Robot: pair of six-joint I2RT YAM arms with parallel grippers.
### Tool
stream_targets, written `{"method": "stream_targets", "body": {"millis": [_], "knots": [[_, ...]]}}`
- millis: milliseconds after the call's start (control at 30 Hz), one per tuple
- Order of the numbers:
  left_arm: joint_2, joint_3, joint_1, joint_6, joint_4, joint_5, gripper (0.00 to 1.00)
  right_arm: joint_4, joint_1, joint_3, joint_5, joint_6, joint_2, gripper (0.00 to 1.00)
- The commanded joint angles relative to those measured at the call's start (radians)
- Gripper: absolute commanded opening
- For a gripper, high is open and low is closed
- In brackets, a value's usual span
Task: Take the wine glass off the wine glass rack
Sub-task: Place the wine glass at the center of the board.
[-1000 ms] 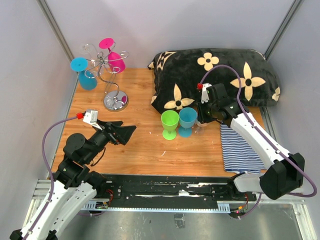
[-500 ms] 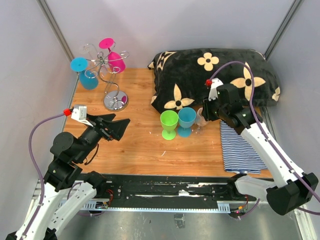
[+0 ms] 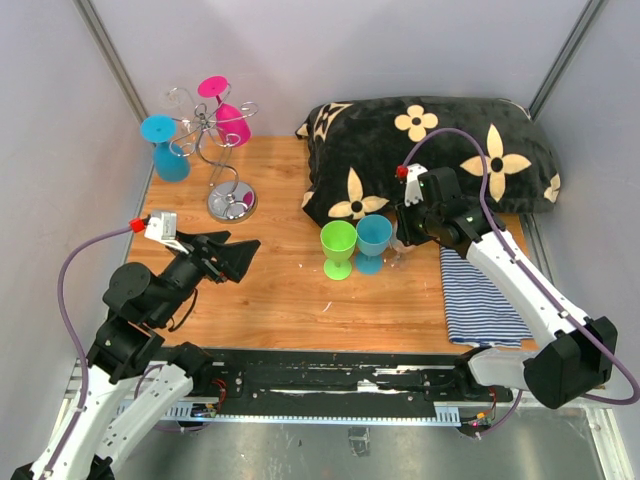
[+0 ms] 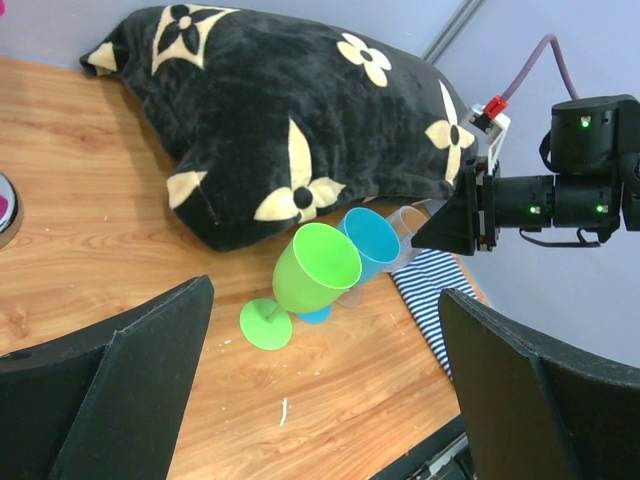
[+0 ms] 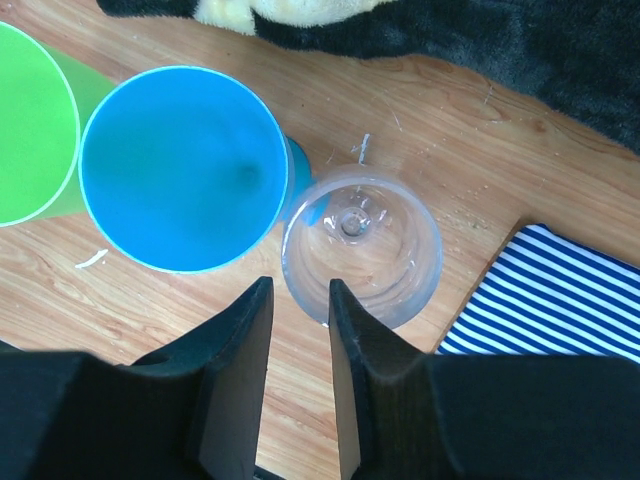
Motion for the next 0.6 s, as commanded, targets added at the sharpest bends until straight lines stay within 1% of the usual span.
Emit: {"method": "stream_targets", "body": {"millis": [0,300,433,567], "knots": [[-0.022,0.007,0.004,0.023,0.006,-0.017,1.0,-0.044,-0.018,0.014,0.028,-0.025,0.008,0.24],[0.012,0.026,0.003,0.046,-0.013,-0.026,1.0,-0.037,-0.017,0.01,0.06,-0.002,0.011,0.21],[0.018,0.037,0.004,0.051,-0.007,-0.036,1.0,-0.034,-0.017,0.026,0.019,0.001,0.017,0.26],[0.039,0.064,0.004,0.063,-0.006,-0.056,1.0,-0.009,-0.016,0.042,-0.015,0.011,-0.007,0.27]]}}
